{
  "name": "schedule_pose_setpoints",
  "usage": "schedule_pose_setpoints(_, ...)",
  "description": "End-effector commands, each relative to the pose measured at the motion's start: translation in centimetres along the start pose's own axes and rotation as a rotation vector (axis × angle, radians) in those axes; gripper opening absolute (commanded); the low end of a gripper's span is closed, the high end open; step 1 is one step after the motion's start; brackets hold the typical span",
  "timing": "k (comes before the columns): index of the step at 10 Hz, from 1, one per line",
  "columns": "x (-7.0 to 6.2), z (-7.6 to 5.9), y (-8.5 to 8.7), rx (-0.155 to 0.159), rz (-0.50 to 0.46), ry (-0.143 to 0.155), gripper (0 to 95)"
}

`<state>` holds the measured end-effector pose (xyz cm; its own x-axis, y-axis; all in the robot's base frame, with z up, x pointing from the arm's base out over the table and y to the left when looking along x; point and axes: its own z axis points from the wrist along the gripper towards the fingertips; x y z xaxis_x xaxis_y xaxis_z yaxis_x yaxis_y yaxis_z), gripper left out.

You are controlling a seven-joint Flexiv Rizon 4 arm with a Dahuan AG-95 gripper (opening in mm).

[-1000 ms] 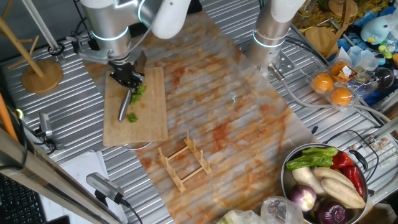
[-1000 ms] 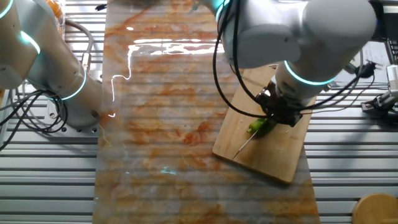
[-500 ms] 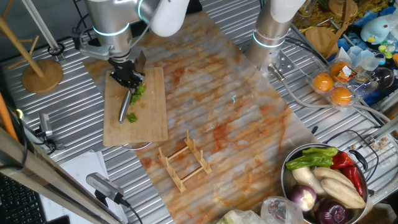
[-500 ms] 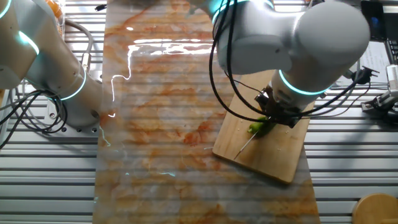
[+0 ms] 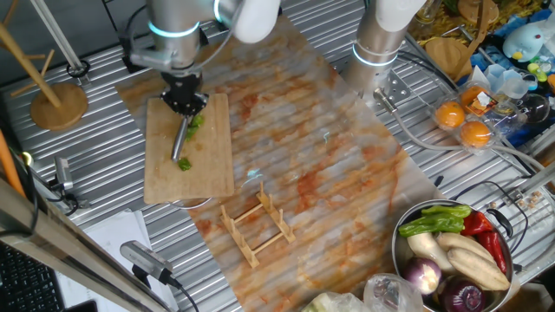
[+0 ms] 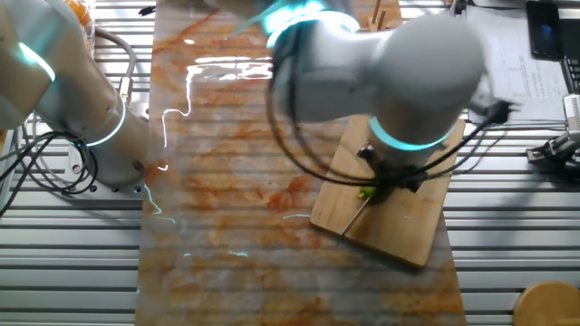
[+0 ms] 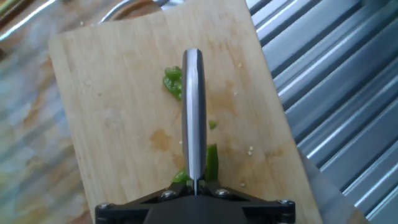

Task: Chop the chili peppers

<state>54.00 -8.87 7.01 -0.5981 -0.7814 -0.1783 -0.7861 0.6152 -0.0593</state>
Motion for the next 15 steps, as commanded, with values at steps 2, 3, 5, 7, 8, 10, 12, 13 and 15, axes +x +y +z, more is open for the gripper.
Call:
schedule_pose_setpoints(2, 0.3, 2.2, -0.2, -0.033, 0.015, -0.086, 0.0)
schedule_pose_setpoints(3, 0.3, 2.1, -0.3, -0.039, 0.013, -0.104, 0.0)
schedule_pose_setpoints(5, -0.3, 2.2, -0.7, -0.046, 0.005, -0.115, 0.0)
schedule_pose_setpoints(7, -1.0, 2.9, -0.8, -0.042, 0.012, -0.114, 0.0)
schedule_pose_setpoints(8, -1.4, 3.1, -0.9, -0.036, 0.012, -0.115, 0.0)
schedule_pose_setpoints(10, -1.9, 2.4, -1.0, -0.061, 0.015, -0.126, 0.0)
schedule_pose_setpoints(12, -2.2, 2.4, -1.0, -0.047, 0.019, -0.121, 0.0)
schedule_pose_setpoints(13, -2.2, 2.1, -1.0, -0.048, 0.017, -0.115, 0.0)
schedule_pose_setpoints(15, -2.0, 1.4, -1.0, -0.058, 0.027, -0.107, 0.0)
